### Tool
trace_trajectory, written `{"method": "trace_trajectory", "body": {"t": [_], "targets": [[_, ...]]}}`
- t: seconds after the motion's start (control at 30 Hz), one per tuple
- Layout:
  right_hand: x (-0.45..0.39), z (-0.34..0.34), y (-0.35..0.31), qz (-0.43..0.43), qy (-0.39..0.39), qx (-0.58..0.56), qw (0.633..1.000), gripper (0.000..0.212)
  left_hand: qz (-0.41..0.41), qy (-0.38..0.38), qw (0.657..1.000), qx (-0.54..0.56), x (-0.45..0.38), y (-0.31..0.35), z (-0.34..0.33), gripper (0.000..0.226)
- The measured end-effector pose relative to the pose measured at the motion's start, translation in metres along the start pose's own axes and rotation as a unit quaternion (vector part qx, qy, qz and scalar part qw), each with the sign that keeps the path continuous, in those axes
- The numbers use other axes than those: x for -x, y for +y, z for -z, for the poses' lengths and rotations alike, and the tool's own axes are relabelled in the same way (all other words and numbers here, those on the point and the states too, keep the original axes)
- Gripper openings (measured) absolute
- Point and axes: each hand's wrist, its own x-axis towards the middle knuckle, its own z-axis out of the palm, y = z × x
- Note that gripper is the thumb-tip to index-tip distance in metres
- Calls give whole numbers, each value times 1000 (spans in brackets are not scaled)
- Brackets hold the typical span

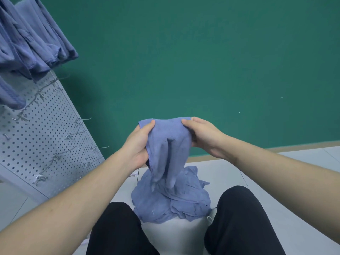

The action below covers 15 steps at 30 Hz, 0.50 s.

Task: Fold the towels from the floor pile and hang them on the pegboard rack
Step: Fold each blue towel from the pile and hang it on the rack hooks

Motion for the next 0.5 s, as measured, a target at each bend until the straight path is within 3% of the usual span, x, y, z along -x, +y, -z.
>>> {"method": "trace_trajectory", "body": {"t": [0.17,0.37,0.5], "targets": [[-7,0,-3,-35,92,-5,995,29,-38,-120,989,-81,5,-5,13,39],[-3,5,-12,-92,32,-73,993,31,-30,-58,992,-107,-4,-5,16,18],[-3,14,-15,-43,27,-19,999,27,-17,-63,996,-56,-11,0,16,31]]}}
